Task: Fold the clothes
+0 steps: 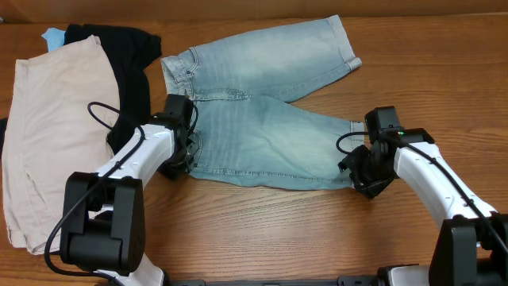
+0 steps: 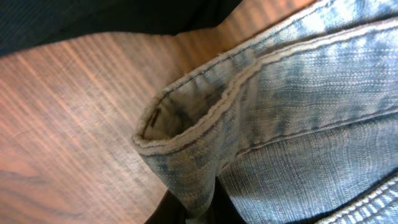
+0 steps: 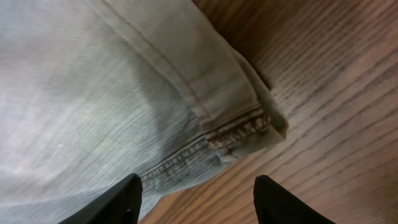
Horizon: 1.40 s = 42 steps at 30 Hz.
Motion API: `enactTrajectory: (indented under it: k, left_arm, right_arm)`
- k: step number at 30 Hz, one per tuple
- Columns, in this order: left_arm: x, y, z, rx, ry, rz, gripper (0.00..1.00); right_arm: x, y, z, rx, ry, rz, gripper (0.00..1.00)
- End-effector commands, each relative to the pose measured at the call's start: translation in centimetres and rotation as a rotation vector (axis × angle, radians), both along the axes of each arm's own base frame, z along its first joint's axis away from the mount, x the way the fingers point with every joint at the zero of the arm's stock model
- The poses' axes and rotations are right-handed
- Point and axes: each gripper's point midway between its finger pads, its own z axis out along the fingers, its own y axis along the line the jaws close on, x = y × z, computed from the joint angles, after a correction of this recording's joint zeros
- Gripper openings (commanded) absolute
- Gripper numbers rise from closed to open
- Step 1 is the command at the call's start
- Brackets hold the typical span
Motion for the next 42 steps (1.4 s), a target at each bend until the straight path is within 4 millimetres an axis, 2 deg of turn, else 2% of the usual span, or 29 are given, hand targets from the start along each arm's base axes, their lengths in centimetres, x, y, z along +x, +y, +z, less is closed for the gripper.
enactTrajectory:
  k: [1, 8, 10, 12, 13, 14, 19, 22, 24, 30, 34, 37, 40, 42]
  left_arm:
    - [-1.4, 0.0, -0.1, 0.001, 0.048, -0.052, 0.04]
    - [-1.5, 0.0, -0.1, 0.002, 0.054, -0.052, 0.04]
    - [-1.7, 0.1, -0.1, 0.006, 0.063, -0.064, 0.04]
    - [-1.5, 0.0, 0.1, 0.005, 0.07, -0.14, 0.04]
    - [-1.5, 0.0, 0.2, 0.004, 0.077, -0.181, 0.04]
    - [-1.5, -0.1, 0.4, 0.0, 0.083, -0.214, 0.04]
    - [-2.0, 0.4, 2.2, 0.032, 0.14, -0.308, 0.04]
    - [-1.6, 1.4, 4.5, 0.092, 0.147, -0.309, 0.04]
    - [-1.0, 1.8, 6.8, 0.125, 0.145, -0.324, 0.04]
    - [1.1, 1.9, 14.3, 0.157, 0.099, -0.409, 0.04]
    - [1.4, 1.8, 18.1, 0.156, 0.066, -0.415, 0.04]
    - [0.9, 1.8, 19.7, 0.151, 0.069, -0.42, 0.04]
    - [-0.2, 1.9, 20.5, 0.146, 0.104, -0.422, 0.04]
    - [-1.1, 2.1, 20.5, 0.144, 0.142, -0.425, 0.04]
  right_arm:
    - [-1.3, 0.4, -1.1, 0.001, 0.04, 0.01, 0.61]
    - [-1.7, 0.1, -3.4, -0.022, 0.004, 0.016, 0.55]
    - [-1.6, -0.4, -4.1, -0.046, -0.014, 0.015, 0.48]
    - [-1.3, -1.2, -4.0, -0.095, -0.027, 0.011, 0.25]
    - [-1.1, -1.5, -3.9, -0.108, -0.034, 0.01, 0.09]
    - [-1.0, -1.6, -3.8, -0.115, -0.039, 0.009, 0.04]
    - [-0.1, -2.2, -2.8, -0.156, -0.051, 0.017, 0.04]
    - [0.1, -3.5, -1.0, -0.21, -0.027, 0.002, 0.04]
    - [0.4, -5.0, 1.1, -0.269, -0.022, -0.019, 0.04]
    - [2.8, -8.1, 9.6, -0.318, -0.124, 0.01, 0.04]
    - [3.0, -10.0, 14.6, -0.328, -0.188, -0.016, 0.04]
    - [2.6, -10.8, 17.5, -0.292, -0.253, -0.014, 0.04]
    - [1.9, -10.7, 18.9, -0.228, -0.315, 0.036, 0.04]
    - [0.8, -10.8, 19.4, -0.206, -0.317, 0.054, 0.04]
